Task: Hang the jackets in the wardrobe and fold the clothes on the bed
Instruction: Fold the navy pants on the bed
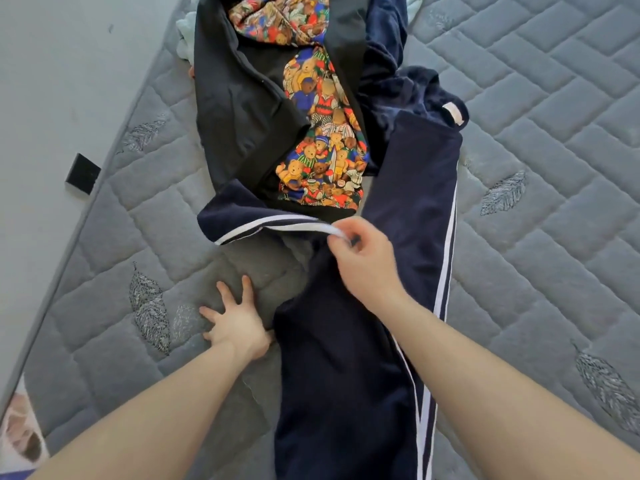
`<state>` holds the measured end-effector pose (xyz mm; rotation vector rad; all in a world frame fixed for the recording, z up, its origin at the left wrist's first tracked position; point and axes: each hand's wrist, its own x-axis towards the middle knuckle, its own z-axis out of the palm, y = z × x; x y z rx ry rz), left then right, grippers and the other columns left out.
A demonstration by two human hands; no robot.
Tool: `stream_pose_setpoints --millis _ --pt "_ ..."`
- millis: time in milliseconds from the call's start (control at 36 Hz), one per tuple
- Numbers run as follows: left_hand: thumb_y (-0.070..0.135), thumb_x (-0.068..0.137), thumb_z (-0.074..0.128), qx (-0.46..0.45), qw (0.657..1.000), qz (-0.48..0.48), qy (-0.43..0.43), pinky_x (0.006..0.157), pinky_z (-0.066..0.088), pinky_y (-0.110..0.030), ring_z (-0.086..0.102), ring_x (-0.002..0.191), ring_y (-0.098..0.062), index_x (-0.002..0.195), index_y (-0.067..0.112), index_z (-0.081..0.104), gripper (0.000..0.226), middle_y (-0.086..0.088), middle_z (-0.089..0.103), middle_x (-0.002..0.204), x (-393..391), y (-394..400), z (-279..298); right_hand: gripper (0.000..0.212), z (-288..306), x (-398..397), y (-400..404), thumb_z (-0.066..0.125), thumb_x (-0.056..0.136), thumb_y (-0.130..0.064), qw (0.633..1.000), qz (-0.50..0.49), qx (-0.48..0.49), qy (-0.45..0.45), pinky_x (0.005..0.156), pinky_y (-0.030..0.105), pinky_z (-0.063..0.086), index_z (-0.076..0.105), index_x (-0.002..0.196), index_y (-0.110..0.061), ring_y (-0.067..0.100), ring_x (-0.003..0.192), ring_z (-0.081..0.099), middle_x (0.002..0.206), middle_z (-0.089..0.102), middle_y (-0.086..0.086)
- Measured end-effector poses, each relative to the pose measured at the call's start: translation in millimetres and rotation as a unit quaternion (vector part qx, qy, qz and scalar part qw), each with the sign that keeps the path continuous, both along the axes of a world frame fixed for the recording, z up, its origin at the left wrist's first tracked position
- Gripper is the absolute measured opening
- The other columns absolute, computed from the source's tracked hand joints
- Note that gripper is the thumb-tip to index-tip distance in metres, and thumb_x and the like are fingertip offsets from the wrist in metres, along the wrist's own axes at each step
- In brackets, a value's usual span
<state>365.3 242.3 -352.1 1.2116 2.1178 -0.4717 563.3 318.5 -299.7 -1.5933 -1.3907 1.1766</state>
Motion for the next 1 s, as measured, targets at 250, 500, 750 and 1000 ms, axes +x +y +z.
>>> stream_pose_setpoints --millis 250,500,750,1000 --pt "0.046 0.074 0.084 -0.033 0.999 0.02 0.014 0.116 0.028 -0.063 -0.004 0.147 -0.057 0.159 0.033 -0.013 0.129 -0.01 -0.026 0.164 6 16 3 0.005 -19 105 -9 0.059 0.095 -0.024 0.949 -0.257 -0.16 -0.087 0.08 0.032 0.041 0.055 0.098 -0.023 0.02 0.095 0.061 0.087 0.059 -0.01" --pt "0.088 0.043 0.073 -0.068 0.985 0.16 0.01 0.118 0.0 -0.067 -0.017 0.145 -0.06 0.153 0.019 -0.033 0.168 -0.02 -0.036 0.159 47 83 -5 0.072 -30 118 -10 0.073 0.085 -0.037 0.955 -0.136 -0.117 -0.236 0.1 0.039 0.043 0.038 0.147 -0.026 0.018 0.125 0.053 0.144 0.042 -0.005" --pt "0.088 0.025 0.068 -0.133 0.975 0.177 -0.002 0.115 -0.001 -0.071 -0.021 0.143 -0.061 0.148 0.014 -0.04 0.18 -0.026 -0.04 0.154 47 99 -8 0.064 -26 78 58 0.077 0.085 -0.039 0.947 0.064 -0.021 -0.313 0.101 0.037 0.046 0.052 0.144 -0.031 0.018 0.123 0.057 0.14 0.053 -0.011" --pt "0.088 0.037 0.074 -0.136 0.973 0.188 -0.019 0.116 -0.002 -0.07 -0.027 0.142 -0.061 0.146 0.012 -0.042 0.176 -0.026 -0.046 0.15 50 102 -10 0.033 -10 75 115 0.053 0.098 -0.034 0.986 -0.099 0.04 -0.127 0.051 0.018 0.035 0.051 0.067 -0.023 0.003 0.056 0.045 0.056 0.051 -0.016"
